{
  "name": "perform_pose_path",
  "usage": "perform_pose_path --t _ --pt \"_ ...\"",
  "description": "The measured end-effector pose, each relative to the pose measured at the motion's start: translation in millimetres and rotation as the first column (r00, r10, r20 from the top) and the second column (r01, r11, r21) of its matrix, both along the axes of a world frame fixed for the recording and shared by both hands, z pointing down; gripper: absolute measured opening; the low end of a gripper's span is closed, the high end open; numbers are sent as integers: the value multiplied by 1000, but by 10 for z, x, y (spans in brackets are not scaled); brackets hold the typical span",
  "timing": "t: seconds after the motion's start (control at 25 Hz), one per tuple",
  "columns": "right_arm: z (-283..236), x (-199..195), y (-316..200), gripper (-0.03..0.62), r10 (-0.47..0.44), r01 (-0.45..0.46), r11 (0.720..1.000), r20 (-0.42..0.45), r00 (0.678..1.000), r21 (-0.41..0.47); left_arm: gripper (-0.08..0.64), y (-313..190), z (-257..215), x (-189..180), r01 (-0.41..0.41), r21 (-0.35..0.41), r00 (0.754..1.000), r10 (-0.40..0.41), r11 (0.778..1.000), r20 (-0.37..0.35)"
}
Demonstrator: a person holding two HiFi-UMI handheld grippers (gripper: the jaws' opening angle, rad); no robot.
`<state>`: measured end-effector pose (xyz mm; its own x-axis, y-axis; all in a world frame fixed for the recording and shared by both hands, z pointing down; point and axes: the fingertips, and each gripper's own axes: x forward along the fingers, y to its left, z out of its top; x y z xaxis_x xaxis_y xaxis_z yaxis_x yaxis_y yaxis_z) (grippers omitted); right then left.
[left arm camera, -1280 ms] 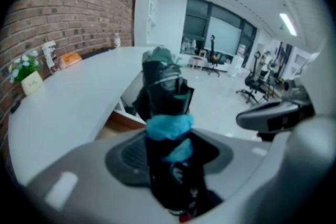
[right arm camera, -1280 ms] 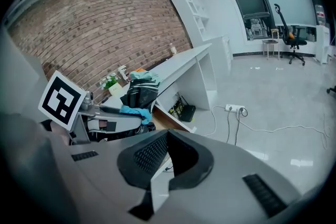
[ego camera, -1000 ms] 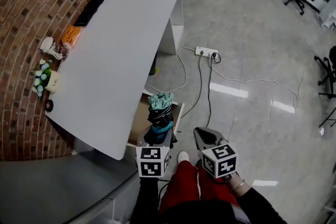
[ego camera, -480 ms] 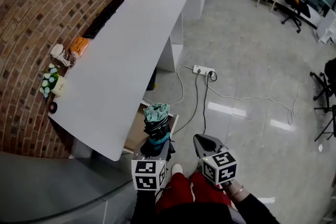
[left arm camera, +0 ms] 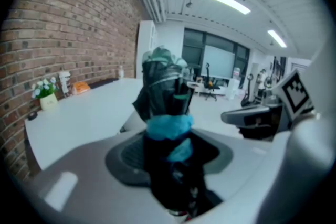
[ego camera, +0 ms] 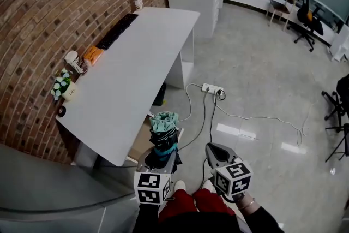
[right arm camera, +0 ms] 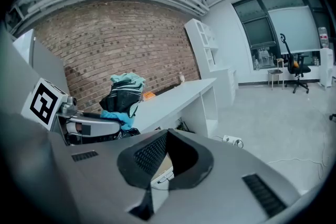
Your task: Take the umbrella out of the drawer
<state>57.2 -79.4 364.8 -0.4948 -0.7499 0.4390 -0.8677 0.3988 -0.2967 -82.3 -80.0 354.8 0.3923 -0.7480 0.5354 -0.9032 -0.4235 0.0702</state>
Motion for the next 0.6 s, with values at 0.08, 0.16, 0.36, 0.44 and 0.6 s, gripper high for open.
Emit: perform_pose_path --t 0.08,0.16,0.36,0.44,0.6 --pt "-79 43 8 -2 -2 2 1000 -1 1000 27 218 41 -68 20 4 17 1000 -4 1000 1" --pt "-161 98 20 -2 -2 3 998 -4 1000 60 218 98 -124 53 8 32 1000 -8 999 2" --pt "-352 238 67 -2 -11 10 993 10 1000 115 218 227 -282 186 12 68 1000 -11 998 -8" --pt "-397 287 79 -2 -20 19 991 8 1000 130 218 262 -339 237 16 79 1000 -15 997 -9" --pt "-494 390 94 -2 -41 40 986 -1 999 165 218 298 -472 315 35 106 999 -34 994 -11"
